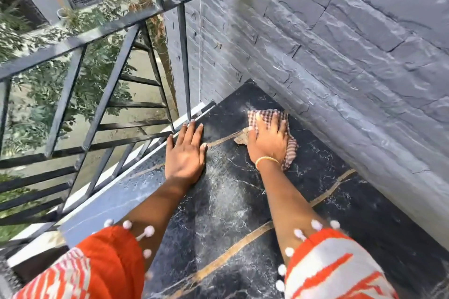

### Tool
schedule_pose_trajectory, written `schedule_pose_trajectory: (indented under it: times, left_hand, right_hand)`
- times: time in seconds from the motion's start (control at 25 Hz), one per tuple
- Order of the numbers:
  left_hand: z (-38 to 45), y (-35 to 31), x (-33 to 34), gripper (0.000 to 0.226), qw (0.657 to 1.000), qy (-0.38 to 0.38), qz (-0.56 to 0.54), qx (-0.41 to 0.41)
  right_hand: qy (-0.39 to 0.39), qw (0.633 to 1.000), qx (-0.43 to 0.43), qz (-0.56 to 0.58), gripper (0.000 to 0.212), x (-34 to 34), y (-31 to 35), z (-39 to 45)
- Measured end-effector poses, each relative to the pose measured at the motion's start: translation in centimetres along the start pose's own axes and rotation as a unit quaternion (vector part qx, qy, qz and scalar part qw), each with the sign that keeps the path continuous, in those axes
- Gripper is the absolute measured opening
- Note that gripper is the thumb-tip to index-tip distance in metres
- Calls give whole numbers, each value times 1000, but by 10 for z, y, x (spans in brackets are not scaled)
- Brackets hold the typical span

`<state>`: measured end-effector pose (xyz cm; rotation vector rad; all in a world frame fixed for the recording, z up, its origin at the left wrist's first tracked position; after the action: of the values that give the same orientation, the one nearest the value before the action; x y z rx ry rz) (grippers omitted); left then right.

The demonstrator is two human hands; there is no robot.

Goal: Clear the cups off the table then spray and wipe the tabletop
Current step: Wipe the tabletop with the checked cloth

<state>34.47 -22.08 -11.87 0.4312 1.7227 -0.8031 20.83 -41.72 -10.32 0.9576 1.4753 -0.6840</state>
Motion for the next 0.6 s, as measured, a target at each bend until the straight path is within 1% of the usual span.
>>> schedule_pose_trajectory:
  times: [0.04,0.08,0.12,0.16,0.24,0.28,0.32,0.4,0.44,0.52,0.6]
  left_hand:
    - [-1,-1,-1,57,1000,2,-3,-1]
    - [-1,-1,-1,57,1000,3,-3,-2]
    - [-1,0,-1,57,1000,5,2,-4]
    - [0,1,0,57,1000,11,13,-3]
    - [1,2,4,57,999,14,41,0]
    - [-1,3,4,59,999,8,46,0]
    - [-2,5,3,60,999,6,40,-2]
    - [-1,4,0,60,1000,1,6,-8]
    - [0,3,-2,60,1000,-5,-6,-9]
    - [-1,0,-4,59,1000,-13,-4,-5]
    - [-2,0,-4,57,1000,-18,-1,-8]
  right_hand:
    - [0,1000,17,10,54,0,5,-7]
    - [1,1000,12,16,54,3,16,-18]
    - [4,1000,-26,15,54,7,35,-33]
    - [13,996,-91,8,54,14,58,-49]
    - [45,974,-224,-4,54,25,95,-68]
    - [53,964,-259,-6,53,25,104,-63]
    - [52,963,-263,-11,52,23,104,-48]
    - [23,974,-223,-34,53,10,90,-1]
    - [19,981,-193,-28,53,5,80,28]
    - [46,991,-124,12,53,1,56,74]
    - [56,995,-83,27,55,-1,43,99]
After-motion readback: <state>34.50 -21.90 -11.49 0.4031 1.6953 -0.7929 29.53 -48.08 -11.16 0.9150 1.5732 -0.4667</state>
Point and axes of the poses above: each hand's wrist, its own z-axis towards the middle knuckle, its own x-axis out of the palm, y = z × x, the point moved 9 cm from there along z, towards the middle knuckle, and after that the axes turned 2 degrees about -x, right-handed, at the moved point
